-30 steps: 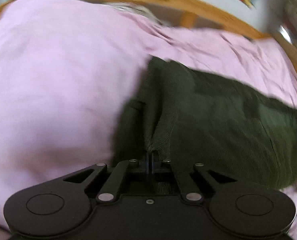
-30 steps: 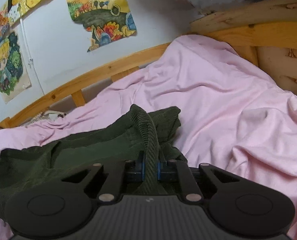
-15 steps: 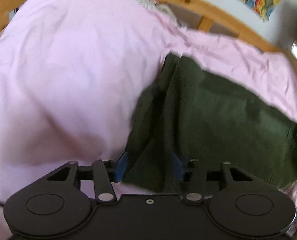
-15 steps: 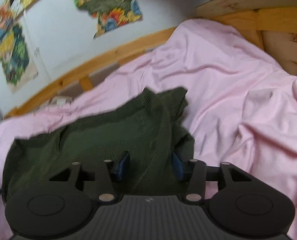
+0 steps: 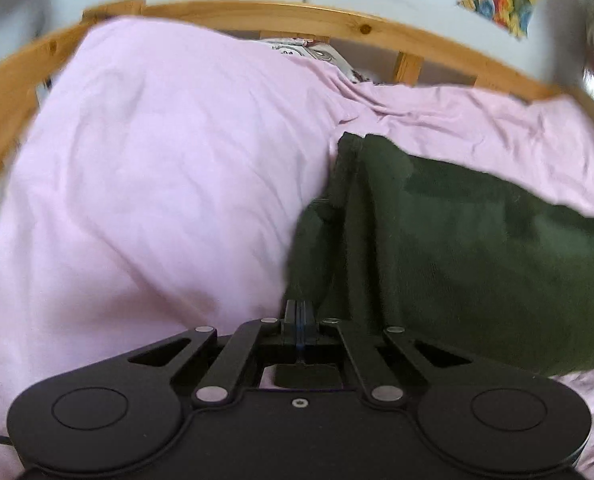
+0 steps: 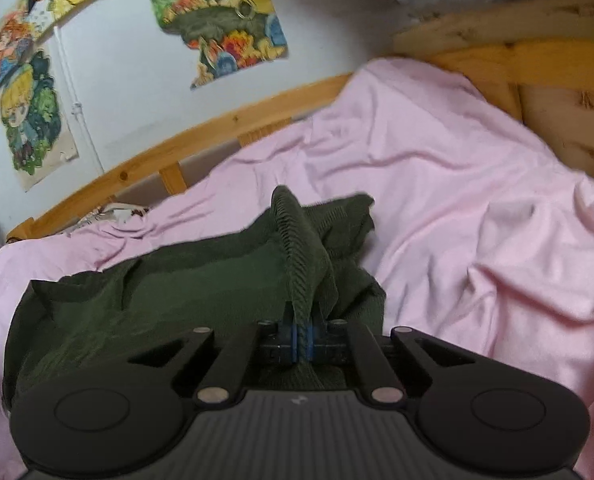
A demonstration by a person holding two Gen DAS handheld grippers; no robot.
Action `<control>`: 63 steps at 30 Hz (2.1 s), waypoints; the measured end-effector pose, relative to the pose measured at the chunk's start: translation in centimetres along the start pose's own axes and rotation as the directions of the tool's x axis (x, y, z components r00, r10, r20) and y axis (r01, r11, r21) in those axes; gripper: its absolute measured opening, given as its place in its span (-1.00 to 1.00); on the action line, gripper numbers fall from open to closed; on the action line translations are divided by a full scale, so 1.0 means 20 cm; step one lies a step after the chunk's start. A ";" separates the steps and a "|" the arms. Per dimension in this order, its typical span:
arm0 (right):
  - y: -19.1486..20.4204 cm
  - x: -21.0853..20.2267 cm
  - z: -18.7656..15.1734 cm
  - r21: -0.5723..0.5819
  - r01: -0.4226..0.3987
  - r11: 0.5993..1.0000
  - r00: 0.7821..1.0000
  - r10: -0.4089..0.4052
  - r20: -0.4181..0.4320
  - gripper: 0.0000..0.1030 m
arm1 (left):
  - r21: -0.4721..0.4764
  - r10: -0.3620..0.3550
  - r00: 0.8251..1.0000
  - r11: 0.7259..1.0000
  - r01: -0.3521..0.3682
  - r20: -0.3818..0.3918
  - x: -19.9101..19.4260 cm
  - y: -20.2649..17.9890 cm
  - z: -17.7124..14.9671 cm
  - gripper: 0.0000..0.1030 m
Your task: Fold large clothes
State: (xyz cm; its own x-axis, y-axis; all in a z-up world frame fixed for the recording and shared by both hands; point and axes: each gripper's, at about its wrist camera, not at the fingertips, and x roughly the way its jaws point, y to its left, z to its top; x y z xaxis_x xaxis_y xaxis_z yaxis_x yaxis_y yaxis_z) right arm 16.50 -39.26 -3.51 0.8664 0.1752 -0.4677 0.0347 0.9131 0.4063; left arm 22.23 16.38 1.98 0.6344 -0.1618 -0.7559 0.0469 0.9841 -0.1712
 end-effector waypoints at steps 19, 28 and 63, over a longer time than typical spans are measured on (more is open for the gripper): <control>-0.03 0.03 -0.02 0.016 -0.011 1.000 1.000 0.011 -0.028 -0.79 | 0.283 0.032 0.986 0.959 0.016 -0.165 0.26 -0.21 -0.05 -0.34; 0.03 -0.10 0.01 -0.008 0.004 1.000 0.994 -0.004 0.110 -0.92 | 0.183 0.028 1.000 0.983 -0.026 -0.009 0.06 -0.18 -0.03 -0.93; -0.18 0.46 0.06 0.185 -0.116 0.976 0.987 0.134 -0.090 -0.08 | 0.033 -0.174 0.980 0.983 0.178 -0.100 0.65 -0.11 0.27 0.05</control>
State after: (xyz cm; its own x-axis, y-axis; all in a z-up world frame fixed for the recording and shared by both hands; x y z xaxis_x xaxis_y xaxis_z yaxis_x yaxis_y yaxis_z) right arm 25.02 -41.45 -8.41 0.8149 0.3285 -0.4775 0.0258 0.8025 0.5961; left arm 34.49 12.54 -4.08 0.5365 -0.3370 -0.7737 0.1844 0.9415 -0.2822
